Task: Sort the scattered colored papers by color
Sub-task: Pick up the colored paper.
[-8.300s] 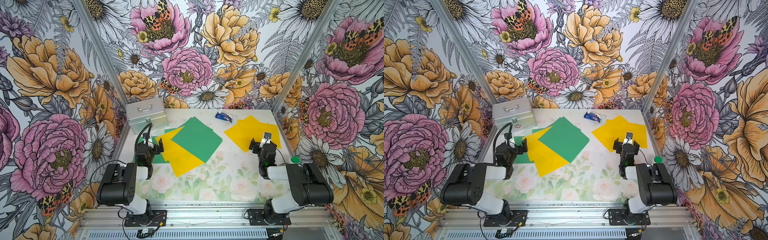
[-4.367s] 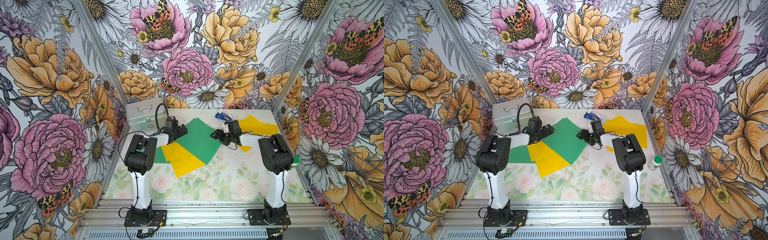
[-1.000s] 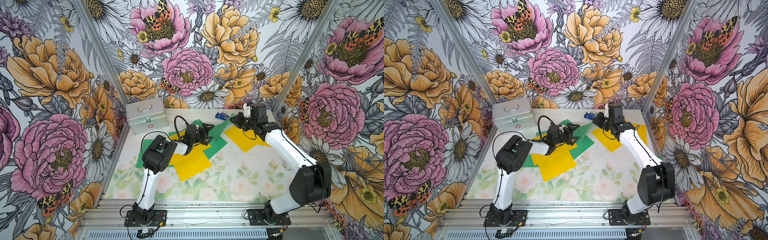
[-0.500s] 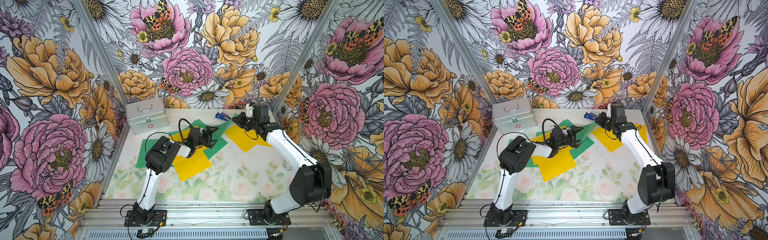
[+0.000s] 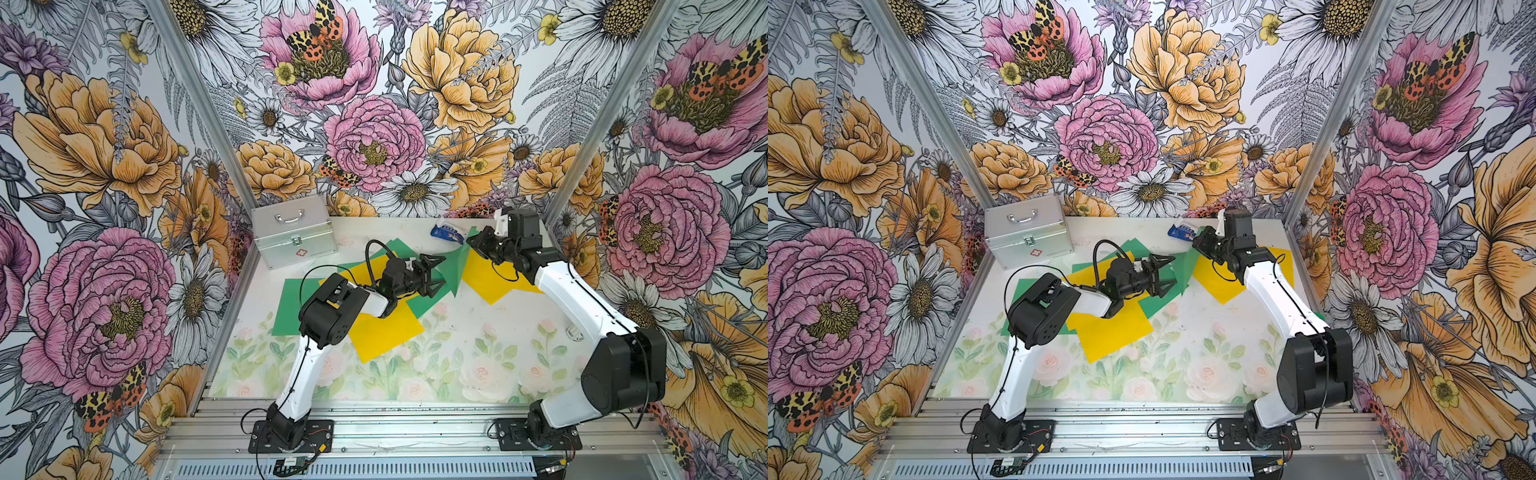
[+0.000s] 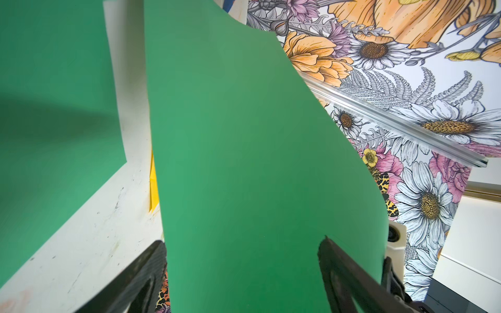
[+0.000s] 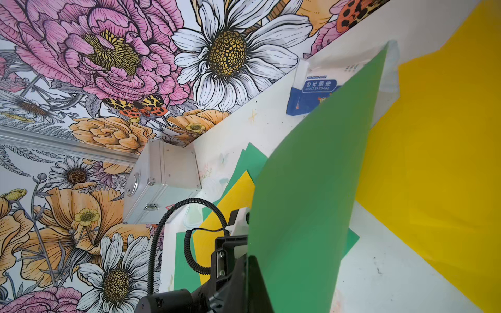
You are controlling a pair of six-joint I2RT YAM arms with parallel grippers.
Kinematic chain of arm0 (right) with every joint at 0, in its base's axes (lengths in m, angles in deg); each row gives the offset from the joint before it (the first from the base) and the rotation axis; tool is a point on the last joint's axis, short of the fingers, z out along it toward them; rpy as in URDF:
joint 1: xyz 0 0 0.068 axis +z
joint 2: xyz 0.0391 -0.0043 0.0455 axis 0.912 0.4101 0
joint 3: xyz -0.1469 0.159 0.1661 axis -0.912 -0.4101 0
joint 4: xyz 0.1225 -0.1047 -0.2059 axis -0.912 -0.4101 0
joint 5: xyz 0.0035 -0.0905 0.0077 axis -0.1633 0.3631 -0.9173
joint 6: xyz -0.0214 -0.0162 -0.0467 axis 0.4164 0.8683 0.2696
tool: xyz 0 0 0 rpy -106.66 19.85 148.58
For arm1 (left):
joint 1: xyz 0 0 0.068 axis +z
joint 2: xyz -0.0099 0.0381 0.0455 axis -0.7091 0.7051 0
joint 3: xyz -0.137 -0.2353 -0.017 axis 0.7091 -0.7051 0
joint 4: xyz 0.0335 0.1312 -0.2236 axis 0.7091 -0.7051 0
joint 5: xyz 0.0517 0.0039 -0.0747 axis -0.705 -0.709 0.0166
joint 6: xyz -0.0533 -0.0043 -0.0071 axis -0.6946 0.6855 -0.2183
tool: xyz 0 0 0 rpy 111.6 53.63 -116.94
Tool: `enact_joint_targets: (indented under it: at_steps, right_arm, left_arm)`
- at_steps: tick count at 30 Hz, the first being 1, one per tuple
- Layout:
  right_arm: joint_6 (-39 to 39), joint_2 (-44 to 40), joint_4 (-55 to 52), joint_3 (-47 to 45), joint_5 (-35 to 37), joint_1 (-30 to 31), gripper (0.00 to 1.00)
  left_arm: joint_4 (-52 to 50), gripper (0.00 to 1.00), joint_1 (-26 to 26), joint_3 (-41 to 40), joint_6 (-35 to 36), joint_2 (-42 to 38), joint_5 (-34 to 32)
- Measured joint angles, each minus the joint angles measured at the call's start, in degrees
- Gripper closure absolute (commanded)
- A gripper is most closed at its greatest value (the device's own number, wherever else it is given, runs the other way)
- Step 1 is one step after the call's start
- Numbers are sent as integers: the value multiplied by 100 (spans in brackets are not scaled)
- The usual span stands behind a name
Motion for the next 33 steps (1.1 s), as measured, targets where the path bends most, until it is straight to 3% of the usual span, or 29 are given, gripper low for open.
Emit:
enact_joint_targets:
  at_steps: [13, 17, 24, 33]
  right_arm:
    - [-4, -13, 11, 24, -48, -63, 100]
    - [-4, -177, 24, -92, -46, -63, 100]
    - [-2, -442, 35, -407, -44, -68, 100]
    - [0, -581, 17, -964, -28, -164, 100]
  left_arm:
    - [-203, 7, -114, 240, -7, 361, 0]
    - [-87, 19, -160, 474, -203, 542, -9]
    - [269, 59, -133, 505, -402, 570, -155]
    - [448, 62, 37, 247, -382, 568, -236]
